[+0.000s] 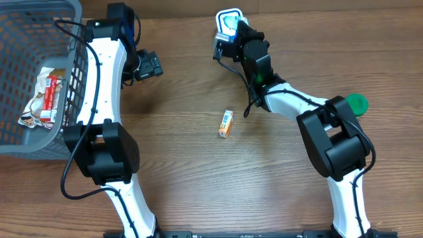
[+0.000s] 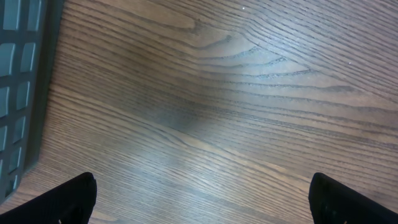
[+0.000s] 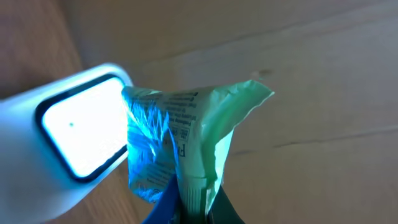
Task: Scan the item barcode
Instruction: 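Hold the wipes pack barcode facing the white scanner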
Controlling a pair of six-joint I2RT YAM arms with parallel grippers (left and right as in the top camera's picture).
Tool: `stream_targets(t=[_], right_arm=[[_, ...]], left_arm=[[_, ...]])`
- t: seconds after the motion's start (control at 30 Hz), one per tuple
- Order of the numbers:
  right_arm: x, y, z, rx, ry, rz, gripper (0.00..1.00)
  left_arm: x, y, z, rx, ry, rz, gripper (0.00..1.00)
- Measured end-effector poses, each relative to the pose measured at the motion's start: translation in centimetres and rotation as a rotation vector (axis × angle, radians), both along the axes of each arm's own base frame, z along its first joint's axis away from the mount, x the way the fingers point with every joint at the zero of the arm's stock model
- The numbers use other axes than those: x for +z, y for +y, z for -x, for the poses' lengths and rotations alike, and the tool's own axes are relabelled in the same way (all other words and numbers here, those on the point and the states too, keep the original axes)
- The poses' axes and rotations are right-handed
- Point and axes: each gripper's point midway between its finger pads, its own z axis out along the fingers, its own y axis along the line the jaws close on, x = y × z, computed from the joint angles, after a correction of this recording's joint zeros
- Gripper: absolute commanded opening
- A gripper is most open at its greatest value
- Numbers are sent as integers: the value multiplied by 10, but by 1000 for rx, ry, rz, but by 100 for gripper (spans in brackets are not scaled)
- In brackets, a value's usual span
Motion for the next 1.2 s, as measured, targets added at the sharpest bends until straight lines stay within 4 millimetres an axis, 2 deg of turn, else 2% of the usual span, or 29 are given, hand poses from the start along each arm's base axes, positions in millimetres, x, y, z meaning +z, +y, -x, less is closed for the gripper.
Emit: stream_targets(t=[0.17, 0.57, 0.67, 0.83, 1.0, 1.2], right_arm=[[-15, -2, -2, -12, 6, 48, 3], [-14, -5, -2, -28, 0, 59, 3], [-8, -6, -3, -36, -24, 48, 3], [23, -8, -5, -54, -143, -17, 3], [19, -8, -5, -58, -128, -17, 3], [20, -8, -5, -58, -120, -96, 4]], left_arm=[[0, 0, 0, 0, 0, 0, 100], [0, 0, 0, 0, 0, 0, 100], [0, 0, 0, 0, 0, 0, 100], [0, 0, 0, 0, 0, 0, 100], [0, 0, 0, 0, 0, 0, 100], [0, 0, 0, 0, 0, 0, 100]])
